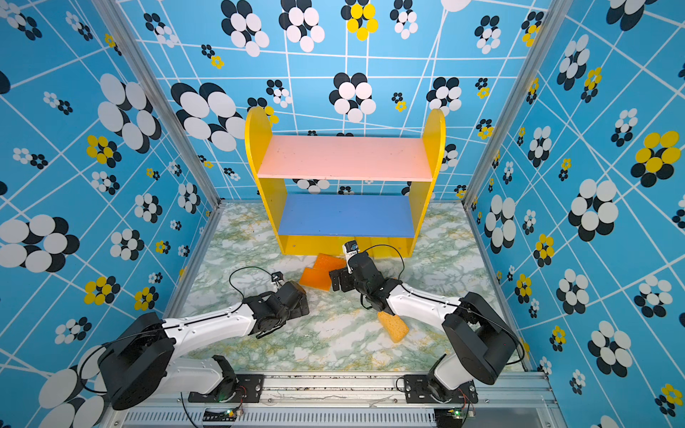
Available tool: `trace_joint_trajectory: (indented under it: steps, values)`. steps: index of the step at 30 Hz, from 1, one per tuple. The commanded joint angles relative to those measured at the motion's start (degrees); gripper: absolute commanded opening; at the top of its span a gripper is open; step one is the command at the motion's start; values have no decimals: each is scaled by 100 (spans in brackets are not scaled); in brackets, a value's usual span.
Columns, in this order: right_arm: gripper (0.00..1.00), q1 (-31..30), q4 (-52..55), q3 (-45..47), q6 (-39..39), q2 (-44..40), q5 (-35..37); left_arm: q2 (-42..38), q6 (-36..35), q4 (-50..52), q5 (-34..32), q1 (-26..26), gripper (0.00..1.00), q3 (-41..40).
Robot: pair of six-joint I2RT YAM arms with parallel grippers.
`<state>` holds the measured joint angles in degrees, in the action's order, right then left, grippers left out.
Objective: Arrange cleaning sponges on a shelf
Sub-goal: Pick up the cleaning sponge from the center of the table.
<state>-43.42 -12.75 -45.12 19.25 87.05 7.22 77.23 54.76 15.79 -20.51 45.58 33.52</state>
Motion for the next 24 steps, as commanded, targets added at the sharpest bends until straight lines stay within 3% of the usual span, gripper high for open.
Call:
trace_joint_trajectory:
  steps: [1, 11, 14, 18, 24]
  values:
    - [99, 35, -96, 116, 123, -136, 102, 88, -89, 26, -280, 90, 99, 92]
    - [99, 37, -164, 138, 159, -91, 75, 332, 92, 296, -524, 227, 97, 133]
    - [99, 36, -210, 183, 163, -117, 79, 415, 105, 327, -532, 217, 88, 102]
    - [99, 38, -218, 196, 150, -109, 65, 472, 112, 299, -548, 222, 88, 80]
    - [99, 37, -263, 215, 176, -96, 51, 397, 182, 474, -636, 215, 80, 20]
